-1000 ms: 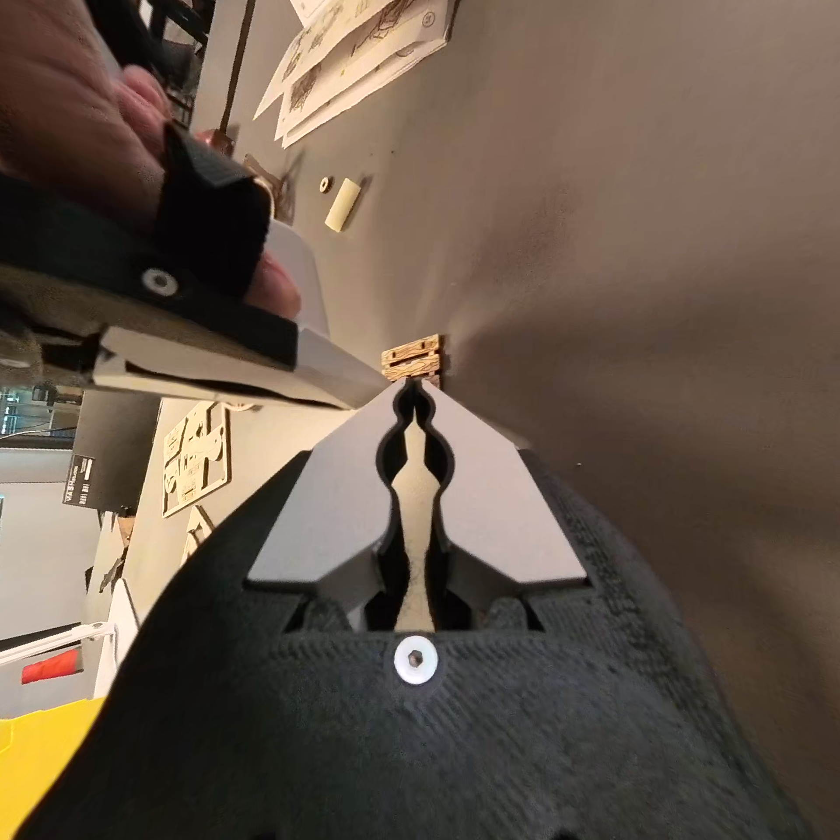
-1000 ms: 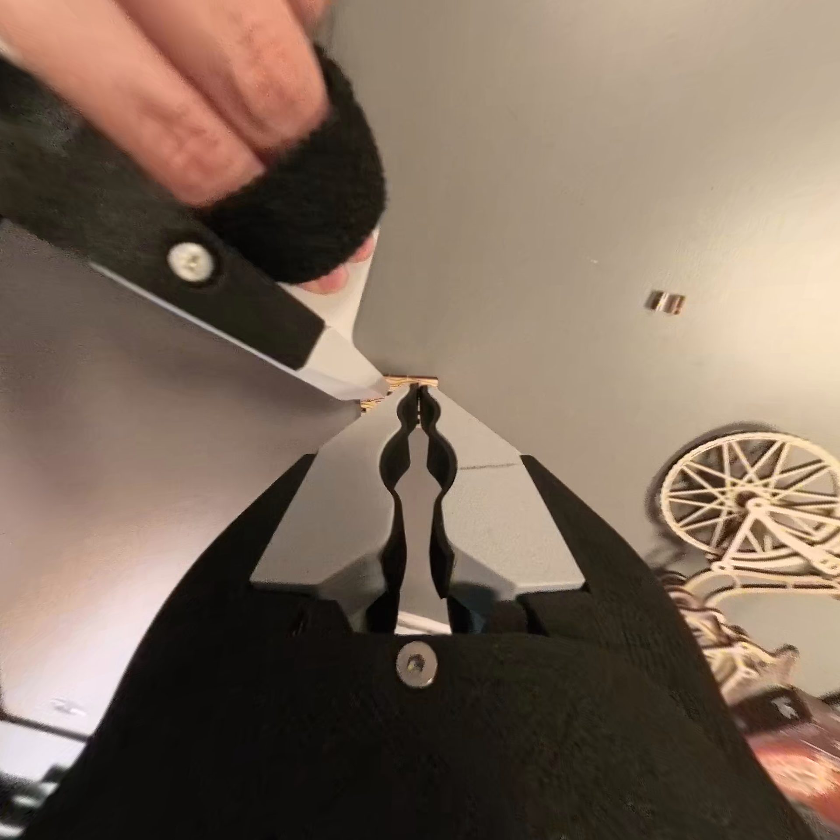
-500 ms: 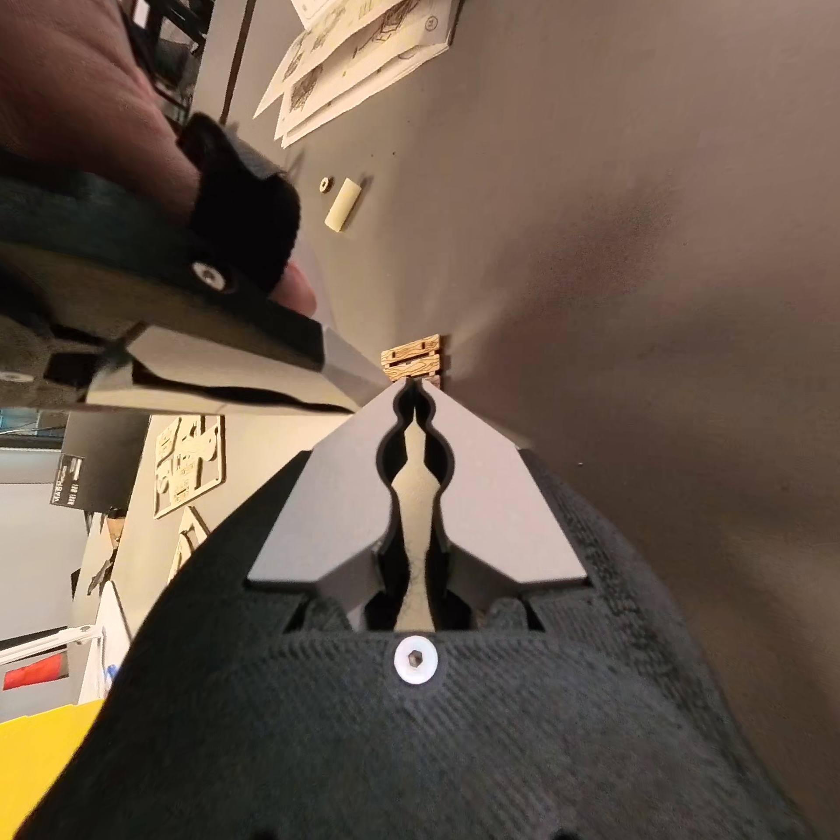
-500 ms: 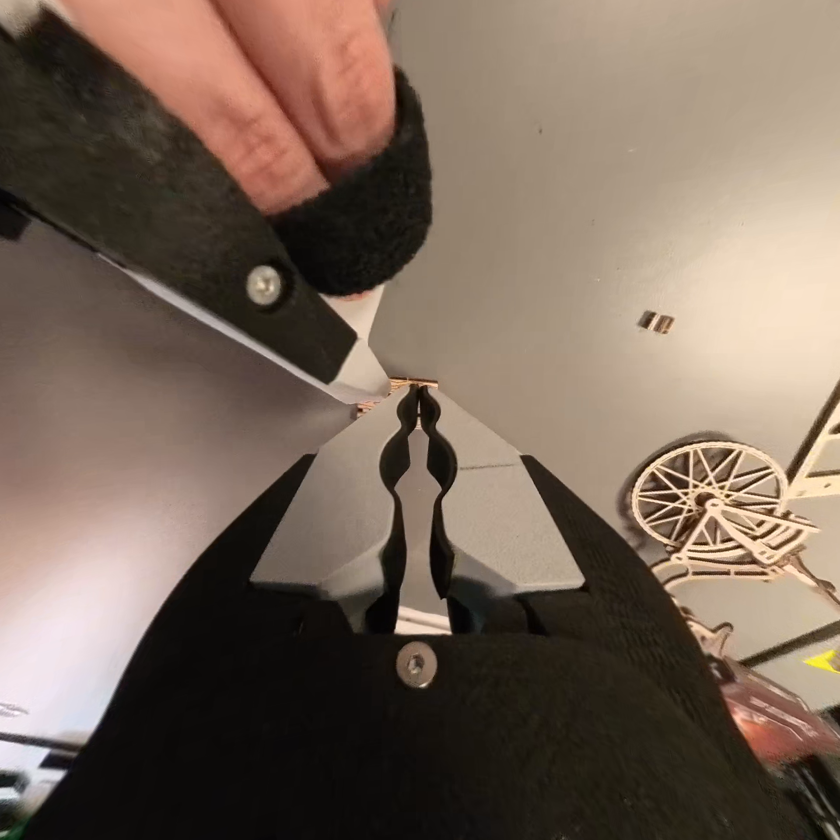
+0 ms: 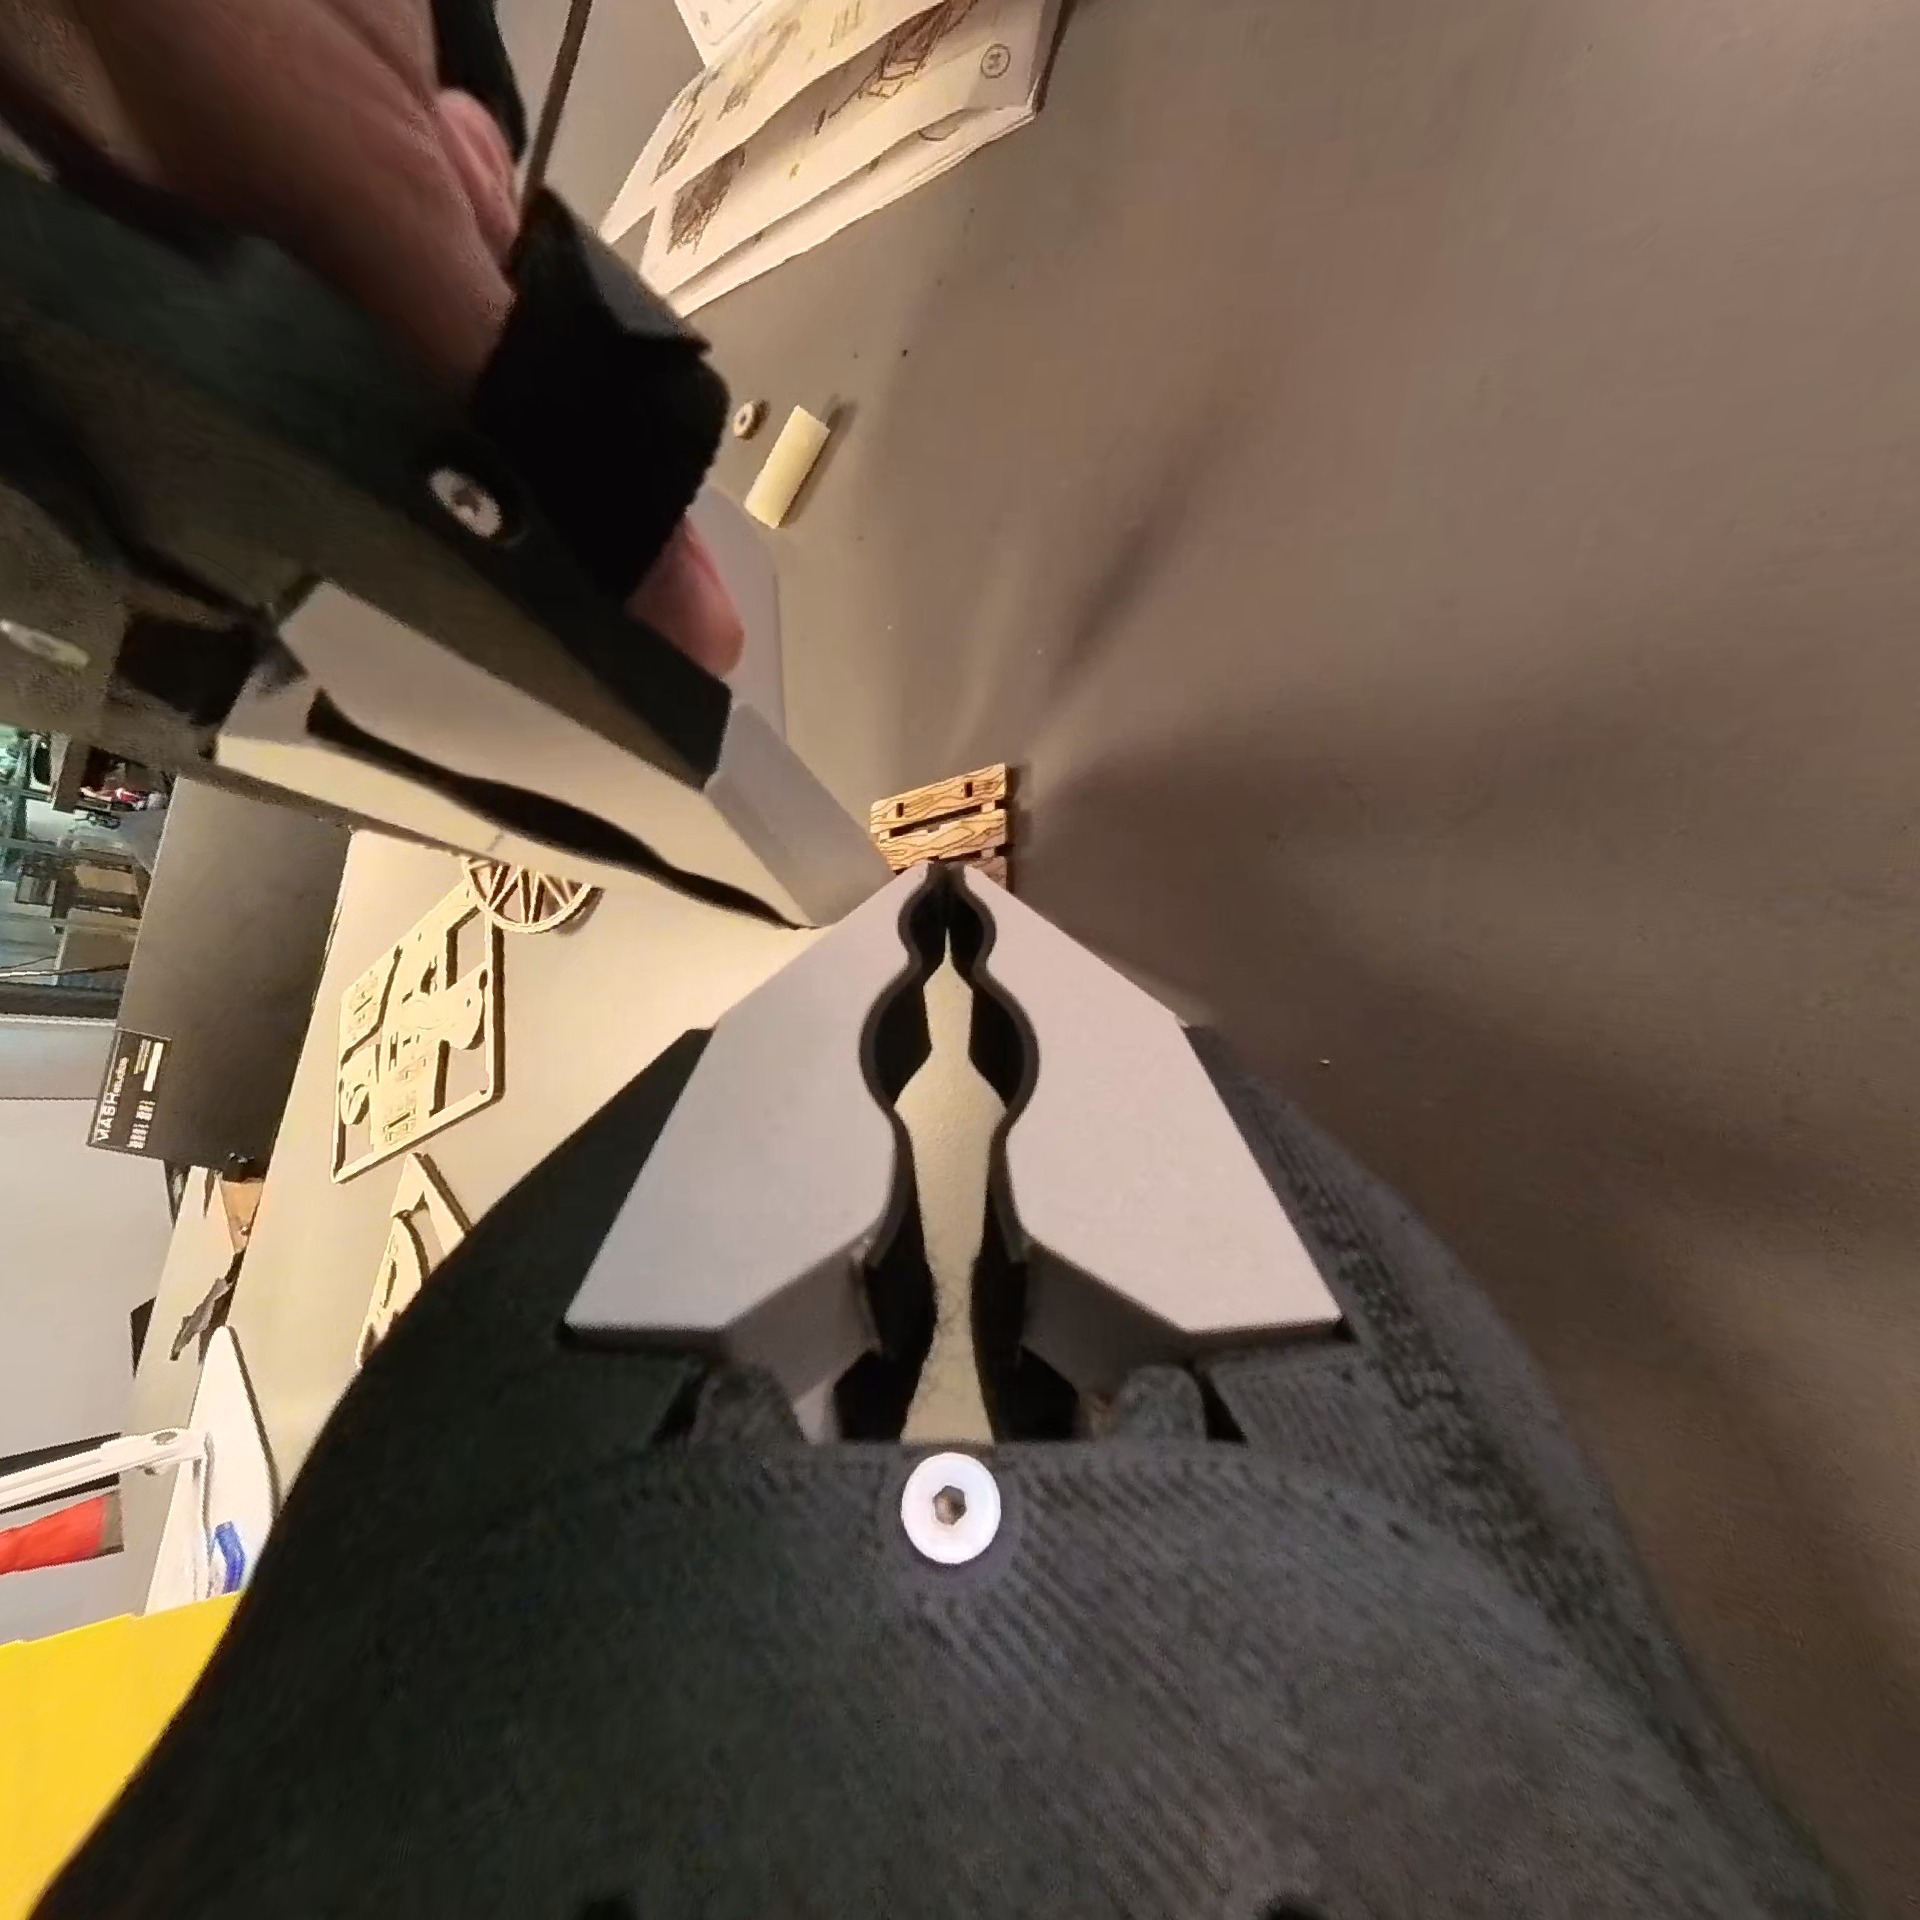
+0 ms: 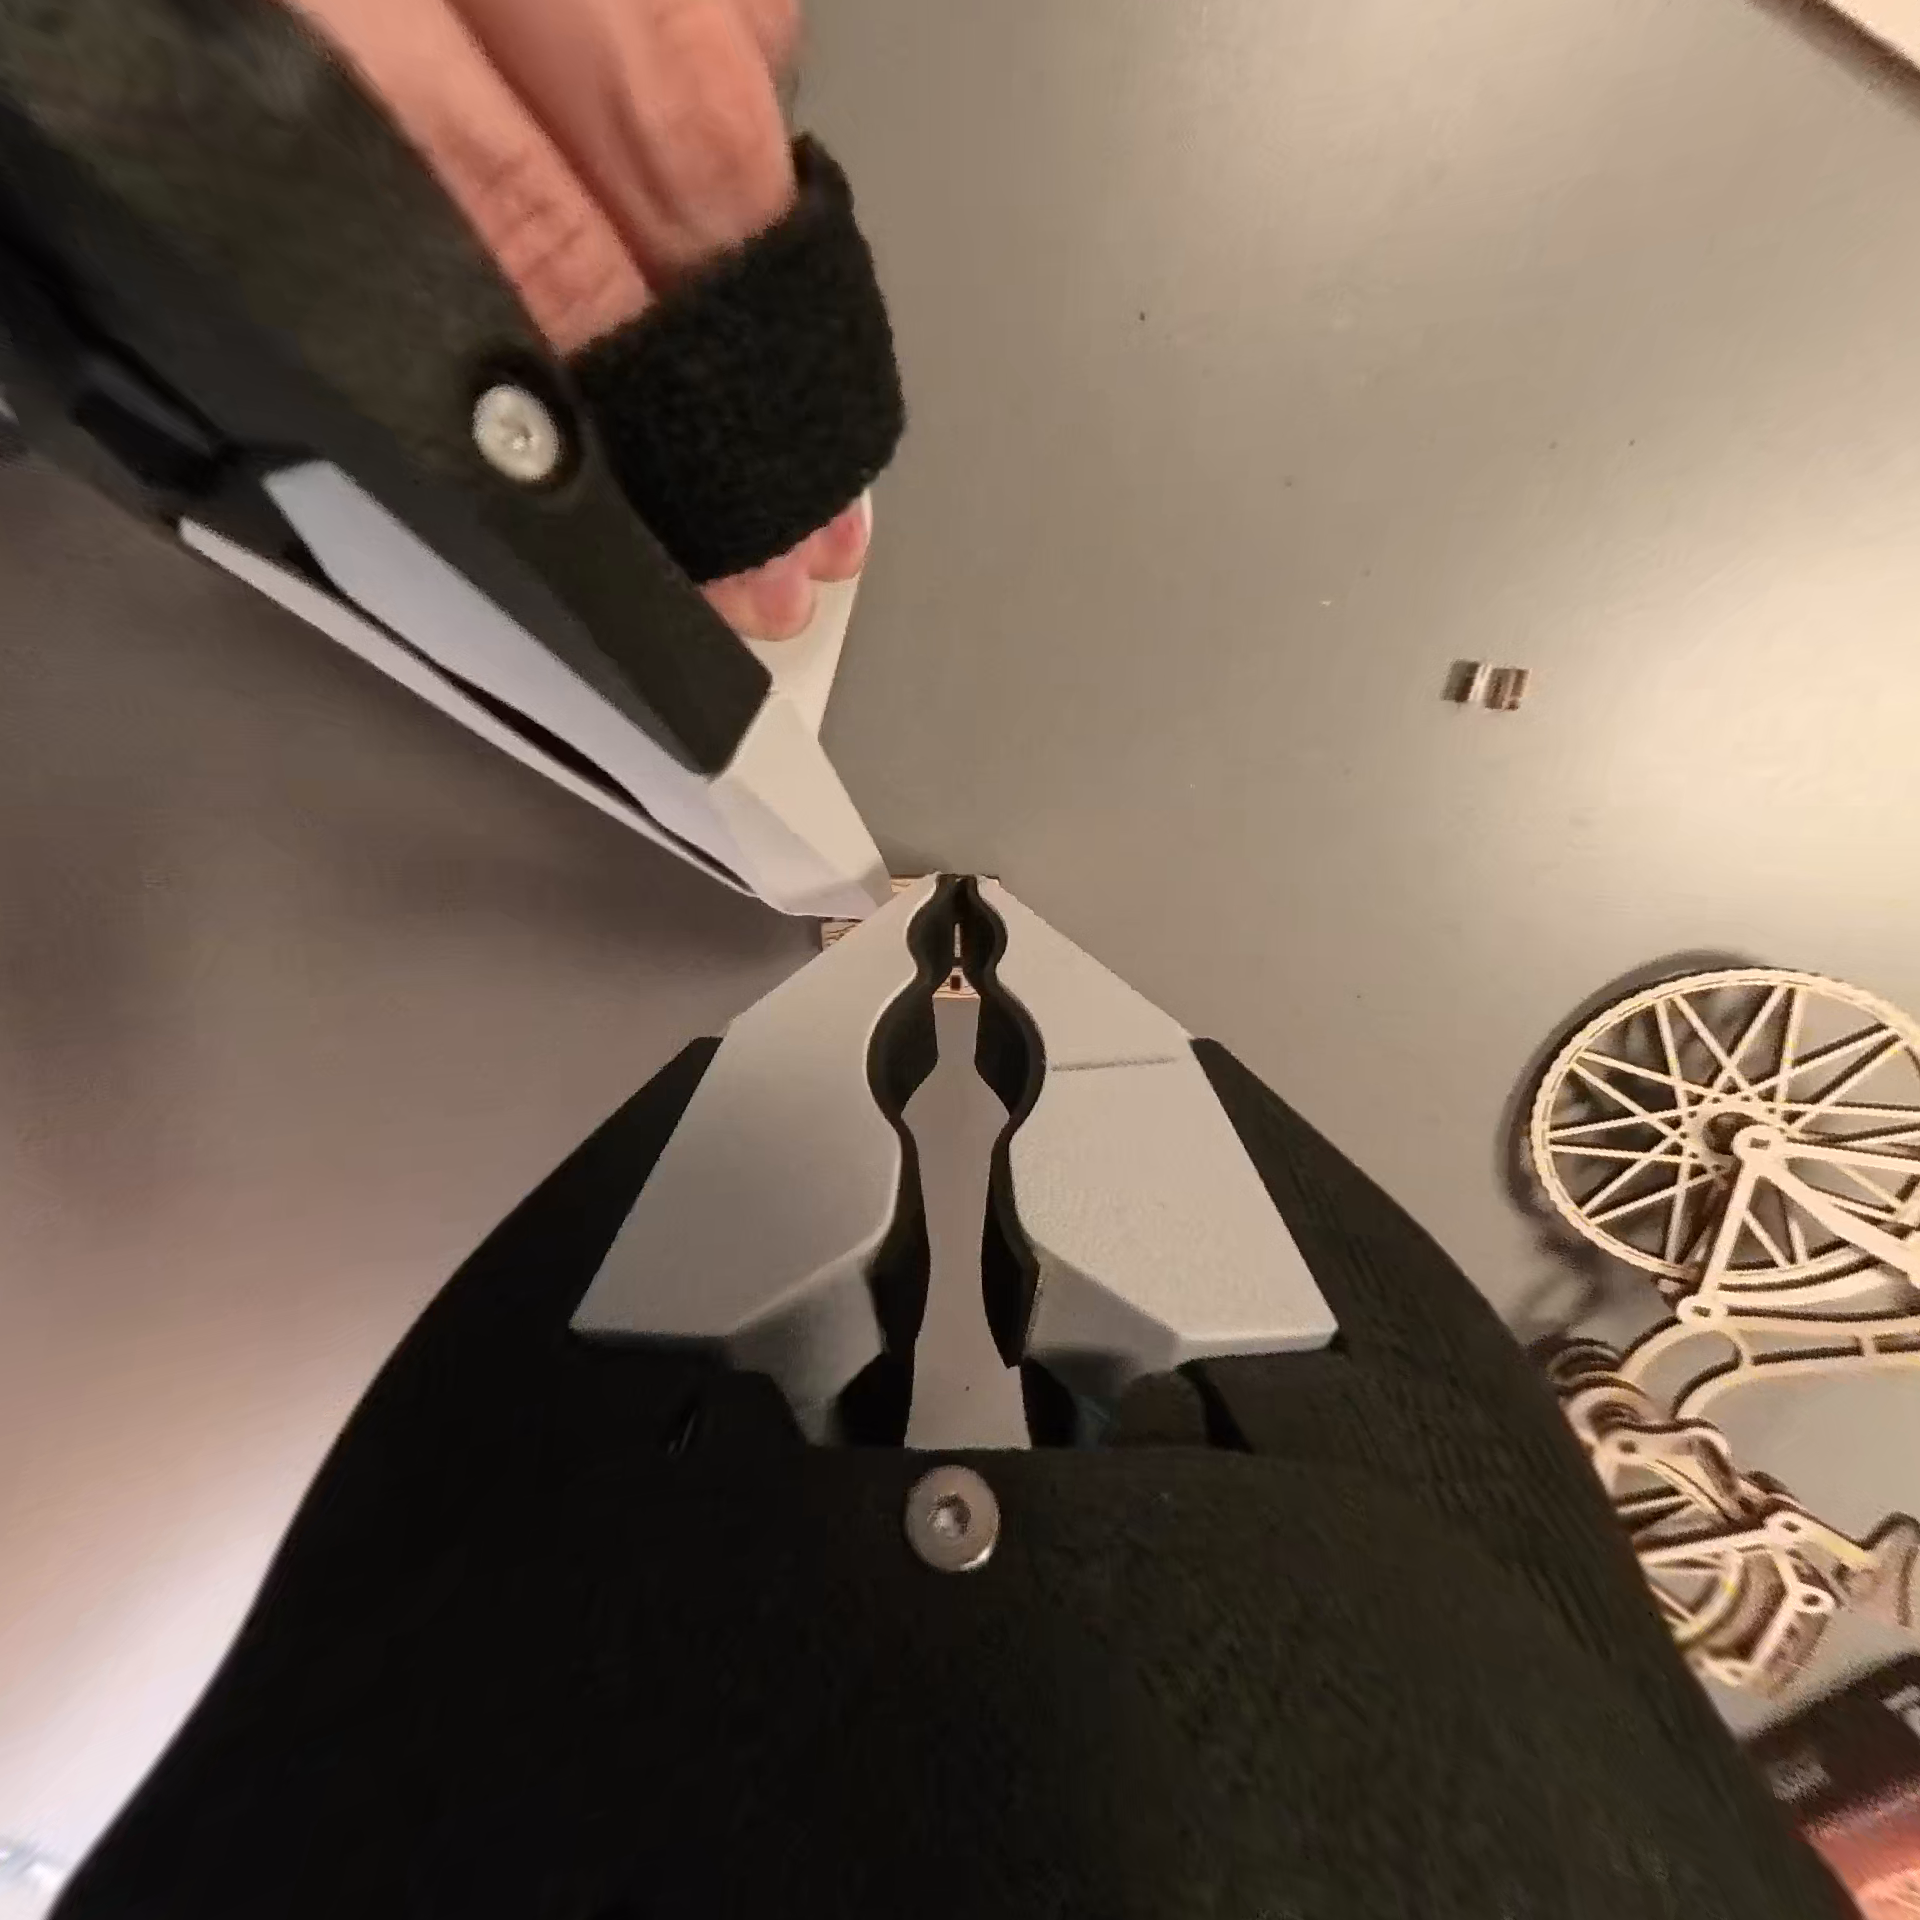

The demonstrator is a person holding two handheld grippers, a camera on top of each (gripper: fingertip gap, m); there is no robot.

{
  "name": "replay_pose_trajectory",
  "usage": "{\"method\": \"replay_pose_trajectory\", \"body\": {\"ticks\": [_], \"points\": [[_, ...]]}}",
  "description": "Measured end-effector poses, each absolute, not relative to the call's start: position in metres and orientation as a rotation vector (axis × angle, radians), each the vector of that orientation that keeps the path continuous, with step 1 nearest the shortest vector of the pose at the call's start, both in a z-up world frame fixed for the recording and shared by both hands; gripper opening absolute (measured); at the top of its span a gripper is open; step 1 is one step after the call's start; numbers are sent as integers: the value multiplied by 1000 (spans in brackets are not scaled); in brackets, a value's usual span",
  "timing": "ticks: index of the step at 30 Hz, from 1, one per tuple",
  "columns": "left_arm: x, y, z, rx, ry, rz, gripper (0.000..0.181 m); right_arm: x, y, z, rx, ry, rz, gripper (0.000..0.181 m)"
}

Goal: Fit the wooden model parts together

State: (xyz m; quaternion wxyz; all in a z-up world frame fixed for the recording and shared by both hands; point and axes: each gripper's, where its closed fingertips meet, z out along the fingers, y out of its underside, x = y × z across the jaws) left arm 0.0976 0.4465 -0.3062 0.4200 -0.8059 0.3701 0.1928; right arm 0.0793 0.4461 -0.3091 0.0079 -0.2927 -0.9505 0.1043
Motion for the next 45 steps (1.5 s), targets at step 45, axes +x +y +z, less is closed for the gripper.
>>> {"method": "replay_pose_trajectory", "body": {"ticks": [45], "points": [[97,447,-306,-2024,893,487,0,80,446,-304,-1150,-2431,1014,6]]}}
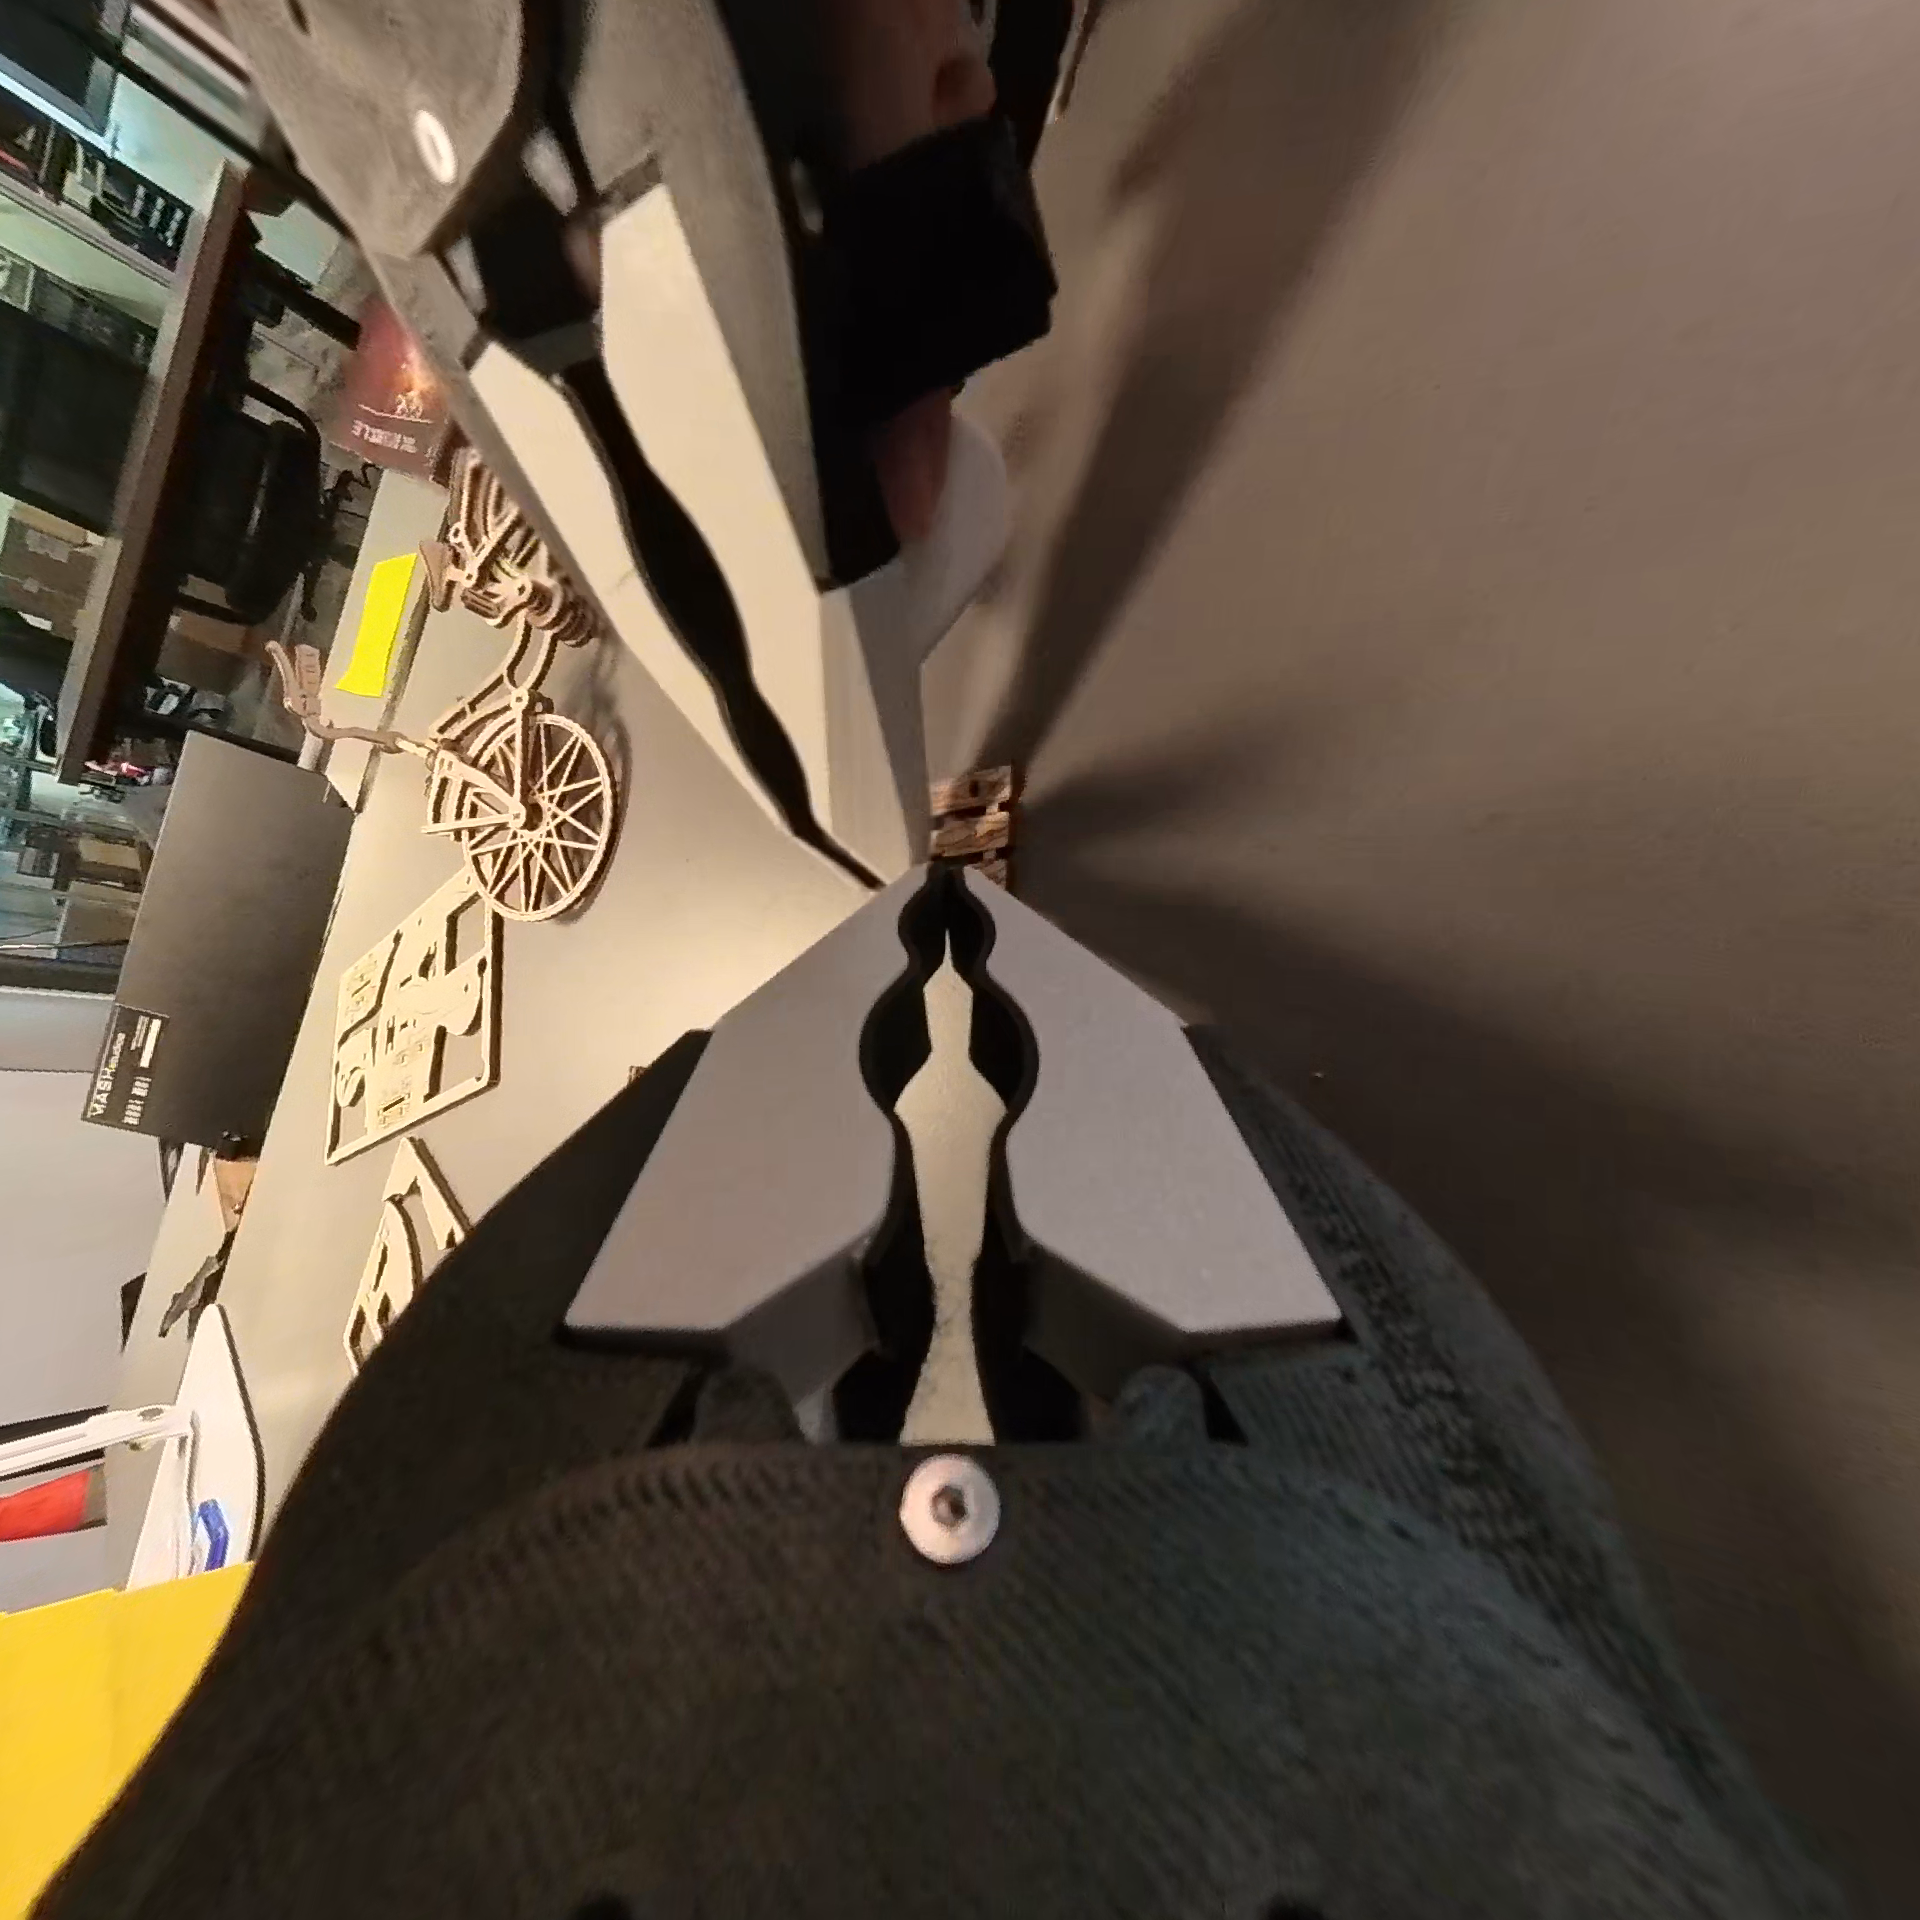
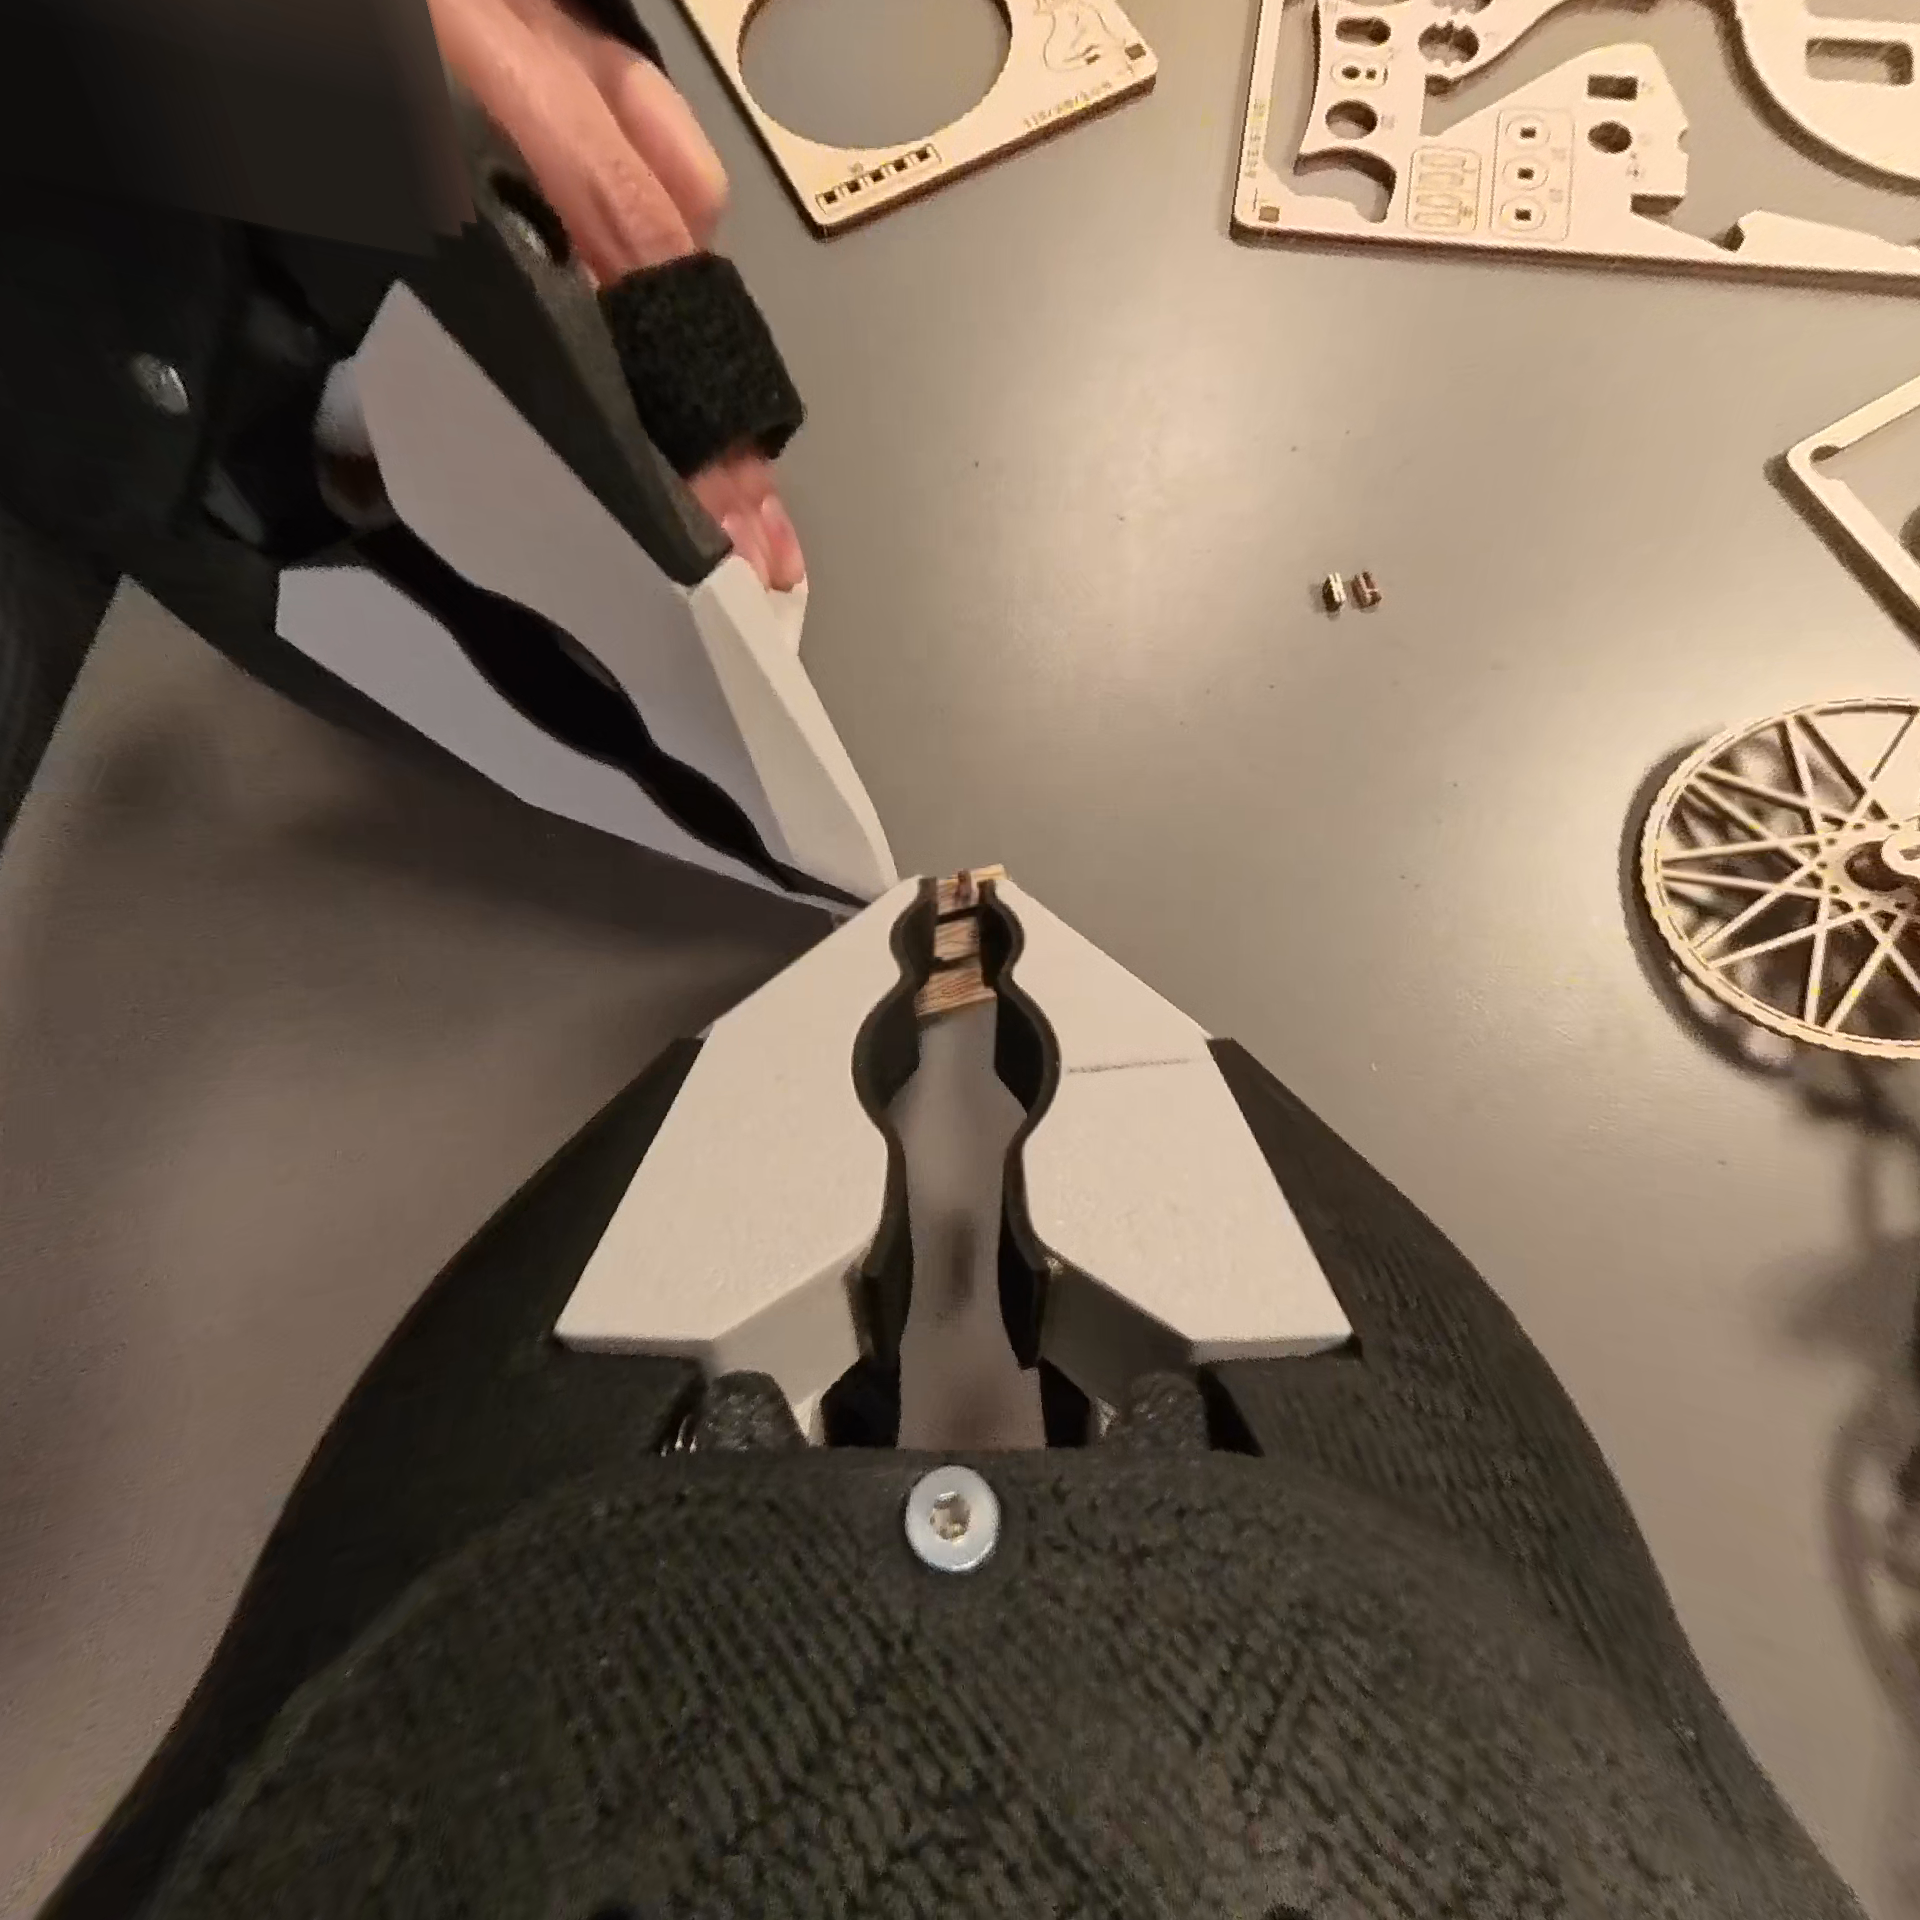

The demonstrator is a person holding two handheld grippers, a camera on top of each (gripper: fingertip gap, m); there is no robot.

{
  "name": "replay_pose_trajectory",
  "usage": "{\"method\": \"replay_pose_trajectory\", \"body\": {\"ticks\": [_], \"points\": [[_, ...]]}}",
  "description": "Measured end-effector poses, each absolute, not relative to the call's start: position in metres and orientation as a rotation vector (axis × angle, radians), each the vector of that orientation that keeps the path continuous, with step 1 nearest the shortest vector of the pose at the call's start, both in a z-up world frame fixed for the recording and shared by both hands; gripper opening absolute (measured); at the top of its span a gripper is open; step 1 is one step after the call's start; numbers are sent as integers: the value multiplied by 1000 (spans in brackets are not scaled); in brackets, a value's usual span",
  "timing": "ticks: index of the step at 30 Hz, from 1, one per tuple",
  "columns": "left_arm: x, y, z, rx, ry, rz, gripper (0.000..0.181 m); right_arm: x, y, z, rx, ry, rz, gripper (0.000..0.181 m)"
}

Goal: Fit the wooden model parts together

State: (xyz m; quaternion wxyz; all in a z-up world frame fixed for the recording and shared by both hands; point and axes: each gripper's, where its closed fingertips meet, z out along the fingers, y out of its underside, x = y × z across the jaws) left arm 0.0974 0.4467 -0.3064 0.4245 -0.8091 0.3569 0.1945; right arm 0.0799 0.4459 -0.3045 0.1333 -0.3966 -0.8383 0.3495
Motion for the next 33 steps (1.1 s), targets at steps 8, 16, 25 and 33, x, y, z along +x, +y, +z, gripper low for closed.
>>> {"method": "replay_pose_trajectory", "body": {"ticks": [8,16,25,33], "points": [[98,447,-306,-2024,889,475,0,79,446,-300,-1139,-2430,1051,10],[98,447,-306,-2025,886,468,0,77,443,-300,-1086,-2494,1010,4],[98,447,-306,-2029,883,464,0,79,446,-306,-1004,-2556,893,0],[98,447,-306,-2021,889,471,0,85,450,-295,-1101,-2528,982,46]]}}
